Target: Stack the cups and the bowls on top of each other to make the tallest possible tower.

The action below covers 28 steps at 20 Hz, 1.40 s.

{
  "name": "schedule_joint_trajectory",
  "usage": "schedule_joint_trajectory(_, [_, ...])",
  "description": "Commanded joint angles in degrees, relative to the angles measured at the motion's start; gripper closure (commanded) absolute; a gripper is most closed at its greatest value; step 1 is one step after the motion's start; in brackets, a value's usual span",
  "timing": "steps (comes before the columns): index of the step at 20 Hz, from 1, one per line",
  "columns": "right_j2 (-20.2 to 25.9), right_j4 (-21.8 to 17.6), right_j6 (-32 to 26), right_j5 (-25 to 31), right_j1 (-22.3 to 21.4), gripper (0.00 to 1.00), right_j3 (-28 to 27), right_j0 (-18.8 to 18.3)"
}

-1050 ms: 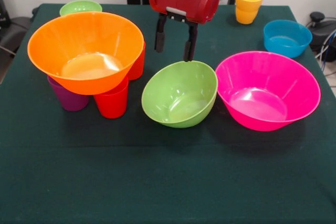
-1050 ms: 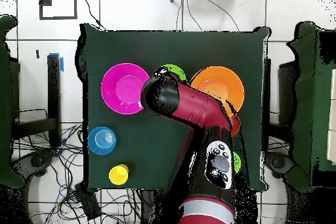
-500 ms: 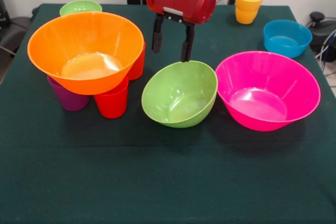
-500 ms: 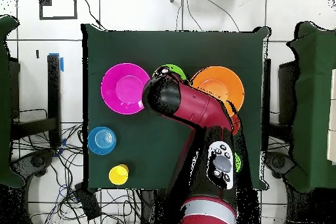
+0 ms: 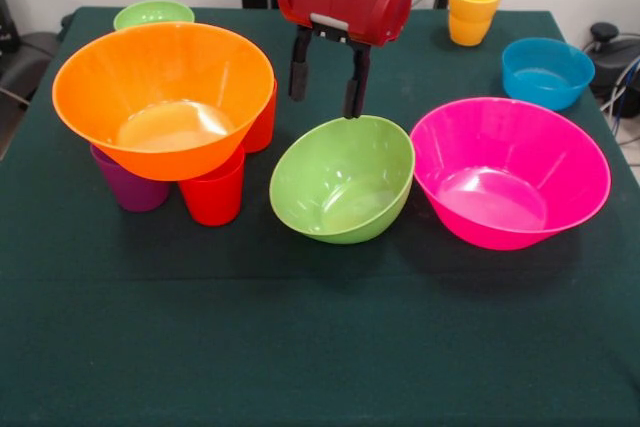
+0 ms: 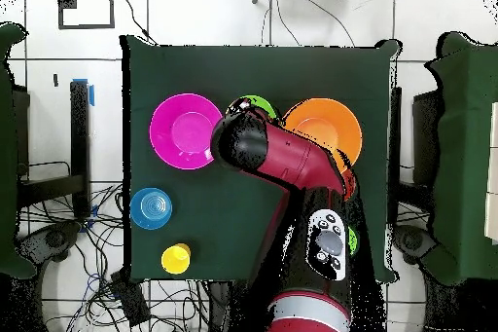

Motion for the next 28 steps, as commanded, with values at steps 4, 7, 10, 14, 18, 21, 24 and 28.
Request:
schedule_joint_trajectory(4, [4.87, 0.73, 8.69, -1.94, 2.54, 0.00, -1.21, -0.17])
schedule_joint_trajectory(7, [5.00, 0.75, 8.55, -1.81, 2.50, 0.00, -1.28, -0.33])
schedule_joint_trajectory(10, [4.85, 0.77, 8.53, -1.29, 2.12, 0.00, -1.21, -0.23])
schedule_joint_trajectory(14, [4.68, 0.77, 8.69, -1.39, 2.08, 0.00, -1.14, -0.01])
schedule_joint_trajectory(18, [4.52, 0.74, 8.59, -1.05, 1.94, 0.00, -1.27, 0.05])
schedule_joint_trajectory(21, [4.22, 0.75, 8.63, -0.63, 1.79, 0.00, -1.39, 0.23])
schedule_joint_trajectory(24, [4.18, 1.01, 9.20, -1.12, 1.95, 0.00, -1.25, 0.57])
schedule_joint_trajectory(28, [3.22, 1.58, 10.08, 0.11, 1.56, 0.00, -1.59, 1.60])
